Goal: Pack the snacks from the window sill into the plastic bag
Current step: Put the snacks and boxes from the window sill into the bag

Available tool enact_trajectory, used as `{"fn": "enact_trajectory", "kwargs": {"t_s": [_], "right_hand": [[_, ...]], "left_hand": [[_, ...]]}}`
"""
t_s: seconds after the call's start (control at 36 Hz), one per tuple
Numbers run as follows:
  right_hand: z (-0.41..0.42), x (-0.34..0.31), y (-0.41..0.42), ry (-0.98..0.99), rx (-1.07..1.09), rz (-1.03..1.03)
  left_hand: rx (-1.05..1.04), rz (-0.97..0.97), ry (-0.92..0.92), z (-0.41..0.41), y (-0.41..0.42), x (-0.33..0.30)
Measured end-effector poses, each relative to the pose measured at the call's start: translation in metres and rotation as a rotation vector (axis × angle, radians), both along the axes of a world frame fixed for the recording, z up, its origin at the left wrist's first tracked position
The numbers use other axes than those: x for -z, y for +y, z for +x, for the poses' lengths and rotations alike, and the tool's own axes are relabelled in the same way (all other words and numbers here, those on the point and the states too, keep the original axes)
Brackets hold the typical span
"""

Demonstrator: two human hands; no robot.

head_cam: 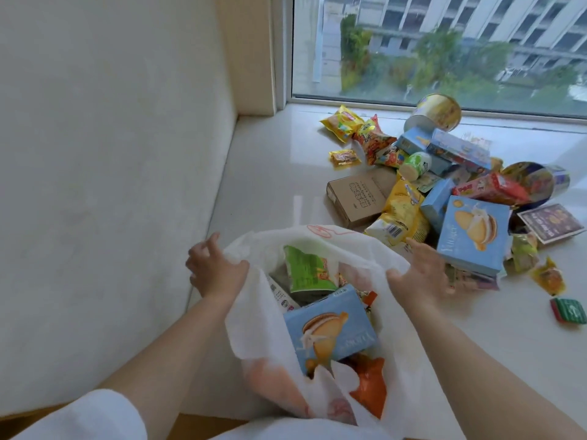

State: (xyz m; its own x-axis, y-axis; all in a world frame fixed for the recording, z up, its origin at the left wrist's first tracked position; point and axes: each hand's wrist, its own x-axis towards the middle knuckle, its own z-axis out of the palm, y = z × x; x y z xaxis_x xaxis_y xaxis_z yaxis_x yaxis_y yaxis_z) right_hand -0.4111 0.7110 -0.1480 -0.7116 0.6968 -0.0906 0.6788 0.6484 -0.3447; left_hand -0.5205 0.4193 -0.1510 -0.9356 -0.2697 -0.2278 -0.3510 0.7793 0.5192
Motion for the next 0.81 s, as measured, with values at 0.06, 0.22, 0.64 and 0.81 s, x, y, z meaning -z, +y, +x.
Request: {"fn": "enact_trajectory", "kwargs": {"t_s": [0.06,0.22,0.64,0.81], "right_hand": [[-0.012,0.002,-0.001,-0.088,-0.181,0.062],[-0.036,0.014,-0.005,-0.287,-0.457,0.090],[-0.035,0.023,0.072,-0.013,0.021,-0.119],[-0.026,0.012,0.136,0.082,0.374,-0.032]], "left_hand": [[0.233,-0.192,0.076,-0.005,0.012,-0.002],[0.783,-0.448,0.100,-0.031,0.063,-0.007],[1.121,-0.301,-0.126,-0.060,0.196,0.013],[1.108,-0.282,-0.102,-0.059,0.271,0.017]]}}
